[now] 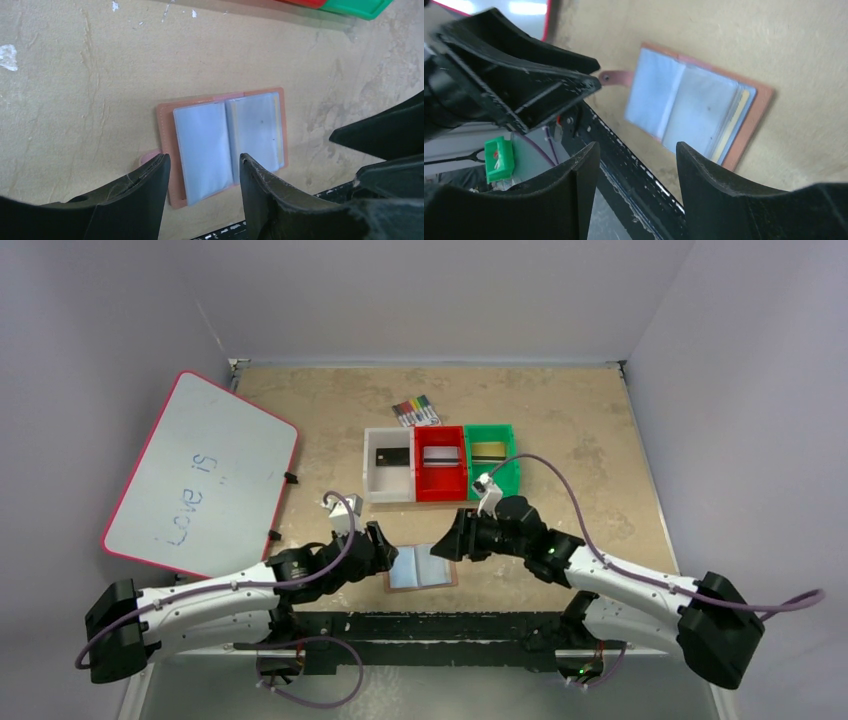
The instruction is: Take the credit cards out of the card holder
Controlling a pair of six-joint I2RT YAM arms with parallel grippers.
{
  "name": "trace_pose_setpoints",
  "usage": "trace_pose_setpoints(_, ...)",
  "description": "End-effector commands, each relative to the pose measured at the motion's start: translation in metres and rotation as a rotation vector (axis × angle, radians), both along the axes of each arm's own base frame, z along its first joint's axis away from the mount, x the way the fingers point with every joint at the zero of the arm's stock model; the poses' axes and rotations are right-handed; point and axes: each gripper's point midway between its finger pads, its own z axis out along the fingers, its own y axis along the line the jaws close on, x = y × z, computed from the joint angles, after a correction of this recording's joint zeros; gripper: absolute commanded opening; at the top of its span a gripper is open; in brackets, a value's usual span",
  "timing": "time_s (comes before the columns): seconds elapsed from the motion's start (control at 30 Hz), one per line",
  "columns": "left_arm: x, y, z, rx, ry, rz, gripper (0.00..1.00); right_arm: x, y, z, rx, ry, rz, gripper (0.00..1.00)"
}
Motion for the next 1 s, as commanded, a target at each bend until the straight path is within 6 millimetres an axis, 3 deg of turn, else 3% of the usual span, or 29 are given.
trace_pose_setpoints(0.0, 0.008, -0.001, 0.007, 0.008, -0.020, 0.033, 0.52, -0.003, 0.003, -0.015, -0.021, 0.074, -0.061, 0.59)
trace_pose_setpoints(0.33, 0.002, 0.002, -0.011, 0.056, 0.018, 0.010, 0.53, -0.004, 0.017, -0.048, -0.112, 0.148, -0.046, 0.55)
trace_pose_setpoints(0.57, -0.001, 0.000, -0.020, 0.055, 0.031, -0.004, 0.52, -0.006, 0.021, -0.059, -0.125, 0.161, -0.033, 0.54)
trace_pose_setpoints(0.97, -0.007, -0.007, -0.045, 0.106, 0.084, -0.053, 0.45, -0.002, 0.033, -0.050, -0.090, 0.150, -0.015, 0.52)
